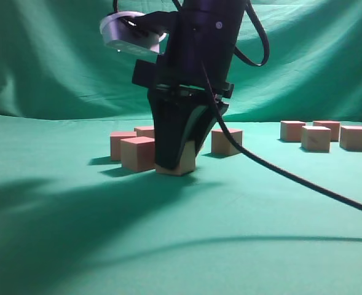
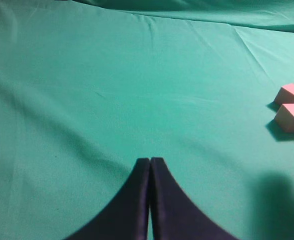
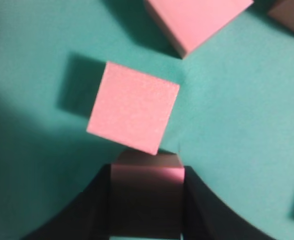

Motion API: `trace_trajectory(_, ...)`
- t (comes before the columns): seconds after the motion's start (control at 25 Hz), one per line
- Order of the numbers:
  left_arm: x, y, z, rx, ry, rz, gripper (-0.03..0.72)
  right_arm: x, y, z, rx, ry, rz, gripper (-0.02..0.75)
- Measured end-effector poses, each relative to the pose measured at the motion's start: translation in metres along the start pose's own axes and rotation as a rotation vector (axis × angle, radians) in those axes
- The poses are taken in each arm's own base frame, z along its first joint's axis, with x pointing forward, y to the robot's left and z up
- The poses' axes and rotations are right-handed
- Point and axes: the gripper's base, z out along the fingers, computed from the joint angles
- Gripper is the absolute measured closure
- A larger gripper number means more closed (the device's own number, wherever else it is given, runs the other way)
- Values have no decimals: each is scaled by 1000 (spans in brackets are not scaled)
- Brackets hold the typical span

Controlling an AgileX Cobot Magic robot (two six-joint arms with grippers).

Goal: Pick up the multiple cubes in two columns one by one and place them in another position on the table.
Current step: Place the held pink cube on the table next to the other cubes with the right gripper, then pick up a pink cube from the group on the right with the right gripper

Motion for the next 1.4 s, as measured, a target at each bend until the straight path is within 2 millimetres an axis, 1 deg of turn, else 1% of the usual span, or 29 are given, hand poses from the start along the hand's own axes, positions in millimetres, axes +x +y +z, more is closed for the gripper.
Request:
trace_trajectory(0.04, 0, 0, 0, 0, 0, 0, 688, 0, 0, 0, -3, 4, 1, 480)
trace_trajectory(0.2, 0, 0, 0, 0, 0, 0, 688, 3, 2, 0, -22, 33, 1, 281)
trace_trajectory(0.28, 0, 0, 0, 0, 0, 0, 688, 1, 3, -6, -36, 53, 9, 167)
trace_trajectory(0.36, 0, 0, 0, 0, 0, 0, 688, -6, 1, -20, -33, 66, 16, 94)
trace_trajectory(0.52, 0, 0, 0, 0, 0, 0, 688, -22, -4, -57, 12, 97, 39, 94)
trace_trajectory(0.64, 0, 0, 0, 0, 0, 0, 688, -33, -12, -85, 123, 51, 98, 94)
trace_trajectory(0.68, 0, 0, 0, 0, 0, 0, 688, -35, -14, -95, 154, 32, 114, 94)
trace_trajectory(0.72, 0, 0, 0, 0, 0, 0, 688, -34, -15, -101, 183, 27, 120, 137)
trace_trajectory(0.84, 0, 0, 0, 0, 0, 0, 688, -31, -17, -120, 255, 16, 155, 143)
trace_trajectory(0.88, 0, 0, 0, 0, 0, 0, 688, -29, -18, -126, 272, 8, 182, 186)
trace_trajectory(1.0, 0, 0, 0, 0, 0, 0, 688, -19, -27, -149, 303, -43, 290, 191)
trace_trajectory(1.12, 0, 0, 0, 0, 0, 0, 688, 8, -50, -174, 343, -80, 445, 191)
trace_trajectory(1.2, 0, 0, 0, 0, 0, 0, 688, 32, -67, -178, 356, -62, 569, 191)
trace_trajectory(1.24, 0, 0, 0, 0, 0, 0, 688, 45, -77, -177, 360, -45, 638, 191)
trace_trajectory(1.32, 0, 0, 0, 0, 0, 0, 688, 68, -94, -169, 361, -3, 756, 191)
trace_trajectory(1.4, 0, 0, 0, 0, 0, 0, 688, 86, -104, -157, 332, 45, 838, 191)
